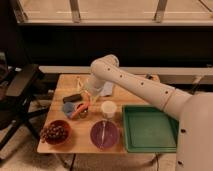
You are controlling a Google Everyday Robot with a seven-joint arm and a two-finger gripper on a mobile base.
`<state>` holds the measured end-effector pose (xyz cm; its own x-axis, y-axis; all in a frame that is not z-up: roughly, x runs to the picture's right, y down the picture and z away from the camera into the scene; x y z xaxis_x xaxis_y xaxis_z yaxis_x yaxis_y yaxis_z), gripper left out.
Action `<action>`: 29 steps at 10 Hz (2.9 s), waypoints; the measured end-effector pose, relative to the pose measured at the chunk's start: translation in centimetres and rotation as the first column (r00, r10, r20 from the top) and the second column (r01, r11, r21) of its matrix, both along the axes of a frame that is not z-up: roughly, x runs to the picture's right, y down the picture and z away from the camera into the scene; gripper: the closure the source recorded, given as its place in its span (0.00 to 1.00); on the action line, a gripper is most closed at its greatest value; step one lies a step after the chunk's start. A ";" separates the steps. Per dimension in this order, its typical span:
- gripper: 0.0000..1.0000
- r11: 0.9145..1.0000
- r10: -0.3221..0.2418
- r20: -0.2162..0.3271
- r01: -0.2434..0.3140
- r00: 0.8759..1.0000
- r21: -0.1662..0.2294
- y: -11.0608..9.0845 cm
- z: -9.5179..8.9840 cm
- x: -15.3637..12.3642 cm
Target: Place pepper in plastic cup
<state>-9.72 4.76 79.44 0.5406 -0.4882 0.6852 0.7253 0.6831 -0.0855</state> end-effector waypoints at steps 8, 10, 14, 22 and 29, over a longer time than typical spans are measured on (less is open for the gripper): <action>0.38 0.987 -0.051 -0.042 0.044 0.998 -0.152 3.6 4.4 -1.0; 0.57 0.986 -0.051 -0.068 0.040 0.996 -0.164 3.8 4.7 -0.6; 0.95 0.988 -0.049 -0.093 0.034 0.994 -0.153 3.1 4.1 -0.2; 1.00 0.999 0.022 -0.082 -0.024 0.996 -0.022 -6.0 0.9 -0.3; 1.00 0.997 0.019 -0.029 -0.016 0.999 0.081 -4.7 4.3 -4.5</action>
